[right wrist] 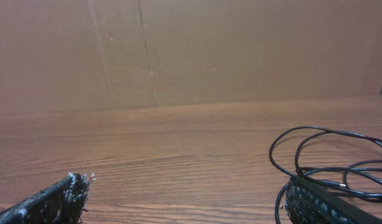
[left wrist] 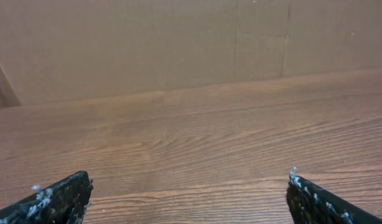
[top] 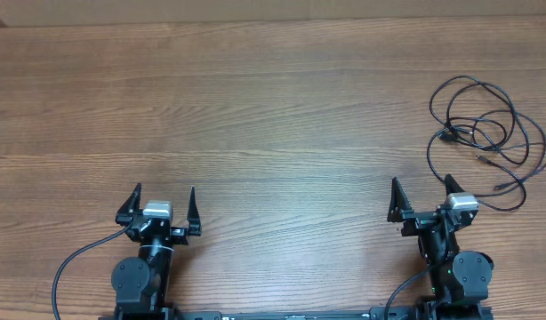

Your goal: Untangle cables

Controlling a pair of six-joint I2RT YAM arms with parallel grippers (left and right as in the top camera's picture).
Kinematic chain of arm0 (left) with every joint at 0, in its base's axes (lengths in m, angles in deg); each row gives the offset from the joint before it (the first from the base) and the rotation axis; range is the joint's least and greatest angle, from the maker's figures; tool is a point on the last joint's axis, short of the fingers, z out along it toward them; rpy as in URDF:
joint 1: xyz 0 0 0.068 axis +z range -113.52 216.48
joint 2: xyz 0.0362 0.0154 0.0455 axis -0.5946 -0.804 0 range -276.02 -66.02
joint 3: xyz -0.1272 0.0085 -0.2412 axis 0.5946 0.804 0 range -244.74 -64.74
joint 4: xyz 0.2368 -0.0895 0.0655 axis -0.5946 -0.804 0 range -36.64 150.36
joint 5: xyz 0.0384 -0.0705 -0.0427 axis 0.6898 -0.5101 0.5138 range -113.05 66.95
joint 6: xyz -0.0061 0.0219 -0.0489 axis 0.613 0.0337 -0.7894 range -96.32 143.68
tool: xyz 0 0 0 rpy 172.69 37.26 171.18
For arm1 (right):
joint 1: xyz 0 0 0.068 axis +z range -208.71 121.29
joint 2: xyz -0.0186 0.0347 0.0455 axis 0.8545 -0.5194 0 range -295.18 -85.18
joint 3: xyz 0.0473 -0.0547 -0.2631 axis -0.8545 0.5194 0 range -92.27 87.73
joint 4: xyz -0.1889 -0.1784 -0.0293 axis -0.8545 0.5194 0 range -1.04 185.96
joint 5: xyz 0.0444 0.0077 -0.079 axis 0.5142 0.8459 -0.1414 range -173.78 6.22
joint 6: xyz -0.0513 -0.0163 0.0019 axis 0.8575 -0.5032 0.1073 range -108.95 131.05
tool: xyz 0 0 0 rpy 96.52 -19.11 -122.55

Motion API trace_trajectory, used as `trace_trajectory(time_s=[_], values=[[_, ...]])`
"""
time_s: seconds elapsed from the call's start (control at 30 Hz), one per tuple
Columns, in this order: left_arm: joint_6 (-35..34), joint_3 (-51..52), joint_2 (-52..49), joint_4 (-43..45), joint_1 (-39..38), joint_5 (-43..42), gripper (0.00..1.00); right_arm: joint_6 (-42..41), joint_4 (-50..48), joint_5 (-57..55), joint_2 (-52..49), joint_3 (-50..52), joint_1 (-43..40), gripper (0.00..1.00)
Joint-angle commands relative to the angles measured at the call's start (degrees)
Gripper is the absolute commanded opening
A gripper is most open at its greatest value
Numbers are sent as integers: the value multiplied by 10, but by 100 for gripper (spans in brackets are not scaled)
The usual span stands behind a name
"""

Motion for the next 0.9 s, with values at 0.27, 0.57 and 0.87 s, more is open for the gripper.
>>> trace_trajectory(time_s=[0.27, 0.57, 0.87], values=[[13, 2, 5, -2, 3, 4, 99, 3, -3, 0, 4, 6, 3, 100], [13, 2, 5, -2, 3, 4, 100, 3, -3, 1, 4, 6, 3, 100], [13, 2, 5, -2, 3, 4, 99, 3, -3, 1, 4, 6, 3, 100]])
